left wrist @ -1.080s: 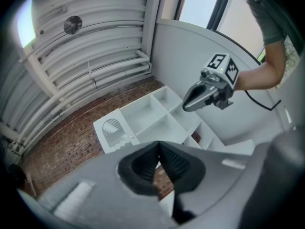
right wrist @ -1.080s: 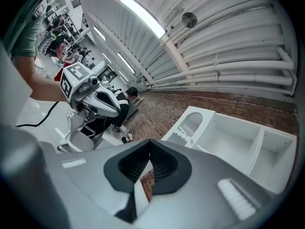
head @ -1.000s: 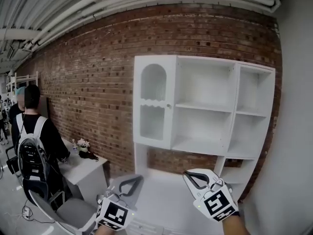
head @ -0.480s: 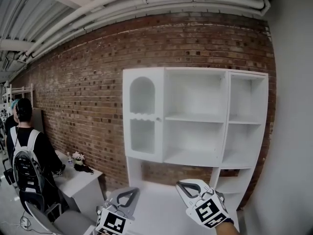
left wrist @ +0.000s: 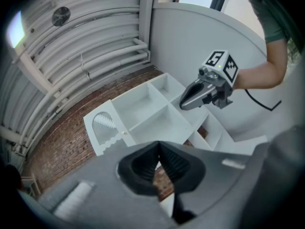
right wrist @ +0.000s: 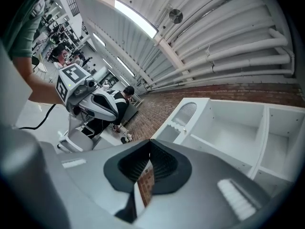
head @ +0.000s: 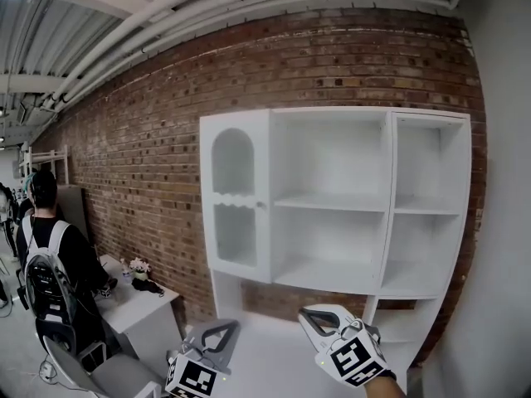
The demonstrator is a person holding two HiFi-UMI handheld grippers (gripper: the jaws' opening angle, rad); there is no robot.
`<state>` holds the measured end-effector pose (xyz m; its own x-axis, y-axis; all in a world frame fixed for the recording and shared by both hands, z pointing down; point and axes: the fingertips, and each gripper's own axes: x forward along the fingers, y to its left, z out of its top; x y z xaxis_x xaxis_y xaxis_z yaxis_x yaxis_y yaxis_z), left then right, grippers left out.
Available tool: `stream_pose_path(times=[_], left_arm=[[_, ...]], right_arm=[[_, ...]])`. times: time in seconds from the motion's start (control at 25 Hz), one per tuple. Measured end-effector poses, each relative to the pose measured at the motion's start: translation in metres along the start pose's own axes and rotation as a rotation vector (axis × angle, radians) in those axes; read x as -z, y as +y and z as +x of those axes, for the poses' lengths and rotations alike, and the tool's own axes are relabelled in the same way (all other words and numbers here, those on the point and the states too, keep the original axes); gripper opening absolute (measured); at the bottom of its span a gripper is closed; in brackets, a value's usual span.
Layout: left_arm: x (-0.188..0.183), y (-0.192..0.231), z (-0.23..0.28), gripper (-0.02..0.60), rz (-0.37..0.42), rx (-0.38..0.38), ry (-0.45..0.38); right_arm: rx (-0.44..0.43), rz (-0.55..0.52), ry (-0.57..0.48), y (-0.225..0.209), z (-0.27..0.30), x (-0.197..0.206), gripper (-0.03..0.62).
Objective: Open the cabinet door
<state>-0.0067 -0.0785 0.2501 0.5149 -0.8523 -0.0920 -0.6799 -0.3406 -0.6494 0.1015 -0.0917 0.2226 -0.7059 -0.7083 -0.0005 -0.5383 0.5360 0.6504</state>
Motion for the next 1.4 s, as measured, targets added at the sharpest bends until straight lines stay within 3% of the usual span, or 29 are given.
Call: stream_pose_path(times=[0.4, 0.68, 1.4], left_arm=[[0.019, -0.013, 0.038, 0.0, 0.012, -0.013, 0.063], [0.04, 0.001, 0.055, 0.0, 0.001, -0.005, 0.068], [0.103, 0.082, 0.102, 0.0, -0.027, 0.064, -0.039]], right_arm=[[-0.038, 0.039, -0.028, -0.023, 0.015, 0.039, 0.008], [-0.053, 0.057, -0.016, -0.019, 0.047, 0.056, 0.008], [0.03, 0.042, 0.079, -0.029, 0.146, 0.063, 0.008]])
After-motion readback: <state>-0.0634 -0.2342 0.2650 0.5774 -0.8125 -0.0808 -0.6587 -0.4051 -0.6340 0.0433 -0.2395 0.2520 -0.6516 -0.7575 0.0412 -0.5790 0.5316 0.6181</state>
